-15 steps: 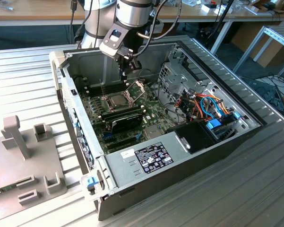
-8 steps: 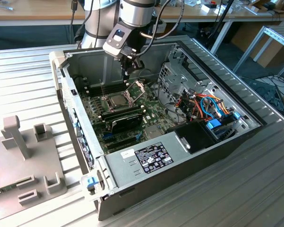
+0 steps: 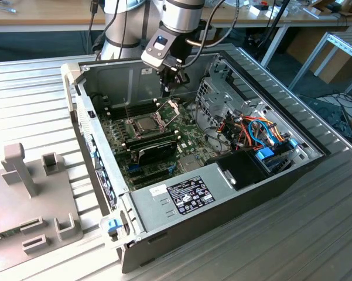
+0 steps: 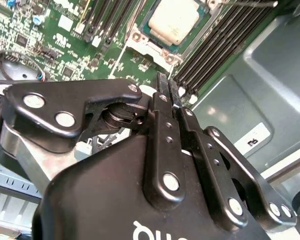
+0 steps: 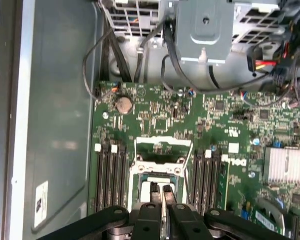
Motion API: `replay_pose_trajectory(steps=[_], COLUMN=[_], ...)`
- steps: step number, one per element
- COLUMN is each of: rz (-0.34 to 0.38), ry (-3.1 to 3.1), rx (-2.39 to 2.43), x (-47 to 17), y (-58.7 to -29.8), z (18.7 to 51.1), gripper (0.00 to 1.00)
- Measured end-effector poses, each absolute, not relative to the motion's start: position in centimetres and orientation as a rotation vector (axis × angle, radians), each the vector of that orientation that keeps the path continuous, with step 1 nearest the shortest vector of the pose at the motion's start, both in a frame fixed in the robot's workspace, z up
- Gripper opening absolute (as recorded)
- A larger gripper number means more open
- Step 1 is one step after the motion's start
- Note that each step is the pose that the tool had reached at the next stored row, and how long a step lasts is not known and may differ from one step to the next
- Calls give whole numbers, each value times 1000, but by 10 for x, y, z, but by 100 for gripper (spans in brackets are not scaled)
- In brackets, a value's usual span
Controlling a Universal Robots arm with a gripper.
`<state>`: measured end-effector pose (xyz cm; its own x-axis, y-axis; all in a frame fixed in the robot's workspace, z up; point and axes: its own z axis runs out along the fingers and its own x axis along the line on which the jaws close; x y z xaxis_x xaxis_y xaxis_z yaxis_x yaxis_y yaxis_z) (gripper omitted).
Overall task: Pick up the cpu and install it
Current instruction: 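Close the cpu cover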
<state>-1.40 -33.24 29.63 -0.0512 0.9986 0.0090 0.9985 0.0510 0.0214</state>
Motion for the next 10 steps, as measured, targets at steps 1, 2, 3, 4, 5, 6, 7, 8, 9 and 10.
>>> replay_pose_trajectory(steps=[1,2,3,4,5,6,7,8,9,10], rz=[34,34,34,34,34,34,34,34,34,34], ry=[2271,2271,2271,2271,2271,2271,2271,2271,2271,2271], rx=[2158,2158,2158,2158,2158,2158,2158,2158,2158,2158], x=[-12,-10,-5,0,3,8,12,14,18,22], y=[-332,-332,-332,-332,-332,-332,-332,-332,-332,-332], z=[296,296,296,296,296,296,296,296,296,296], gripper=[16,16,16,16,16,16,16,16,16,16])
